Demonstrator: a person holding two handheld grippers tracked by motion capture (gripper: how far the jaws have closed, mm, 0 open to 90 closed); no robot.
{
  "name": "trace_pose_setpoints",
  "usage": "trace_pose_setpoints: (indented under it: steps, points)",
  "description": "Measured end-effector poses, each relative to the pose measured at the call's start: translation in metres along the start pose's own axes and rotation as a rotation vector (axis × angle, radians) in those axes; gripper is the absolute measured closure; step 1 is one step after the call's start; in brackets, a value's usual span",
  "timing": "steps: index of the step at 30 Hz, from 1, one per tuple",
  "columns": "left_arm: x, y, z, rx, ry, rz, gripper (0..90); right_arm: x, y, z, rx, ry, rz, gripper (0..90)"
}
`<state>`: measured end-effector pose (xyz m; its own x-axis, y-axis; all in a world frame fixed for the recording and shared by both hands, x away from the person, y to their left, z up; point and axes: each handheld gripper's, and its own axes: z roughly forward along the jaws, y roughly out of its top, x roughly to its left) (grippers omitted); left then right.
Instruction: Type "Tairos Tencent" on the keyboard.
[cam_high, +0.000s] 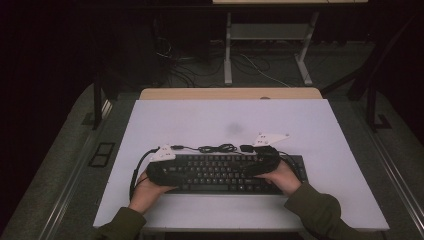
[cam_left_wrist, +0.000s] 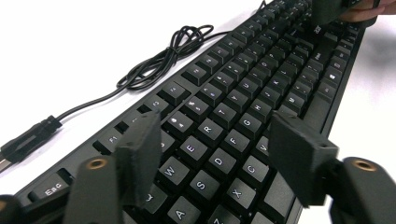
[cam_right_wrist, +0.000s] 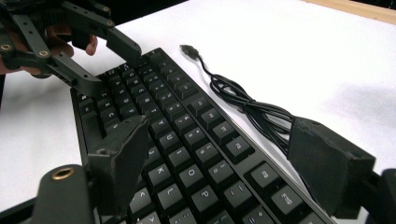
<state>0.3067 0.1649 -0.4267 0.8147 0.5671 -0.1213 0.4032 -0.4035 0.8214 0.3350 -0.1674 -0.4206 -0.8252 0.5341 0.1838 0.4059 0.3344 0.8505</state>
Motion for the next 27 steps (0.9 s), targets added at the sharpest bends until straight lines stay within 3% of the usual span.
trace_pose_setpoints:
  steps: [4, 6, 7, 13, 14, 19, 27]
  points:
    - [0.002, 0.000, -0.002, 0.003, 0.008, -0.004, 53.5, 0.001, 0.003, 0.003, -0.010, 0.000, 0.001, 20.5]
    - [0.003, -0.001, -0.003, 0.010, 0.012, -0.007, 55.7, 0.001, 0.004, 0.004, -0.009, 0.002, -0.001, 20.5]
    - [0.003, -0.001, -0.003, 0.010, 0.008, -0.009, 62.0, 0.001, 0.004, 0.005, -0.008, 0.003, -0.002, 20.5]
    - [0.006, -0.002, -0.006, 0.028, 0.006, -0.012, 74.8, 0.003, 0.004, 0.007, -0.002, 0.006, -0.008, 20.5]
    - [0.007, -0.002, -0.006, 0.033, 0.005, -0.011, 80.2, 0.003, 0.004, 0.007, -0.002, 0.005, -0.008, 20.5]
    - [0.009, -0.003, -0.008, 0.054, -0.001, -0.010, 89.1, 0.004, 0.003, 0.008, 0.001, 0.004, -0.011, 20.5]
    - [0.016, -0.008, -0.012, 0.069, -0.007, -0.027, 89.2, 0.004, 0.003, 0.009, 0.006, 0.003, -0.015, 20.5]
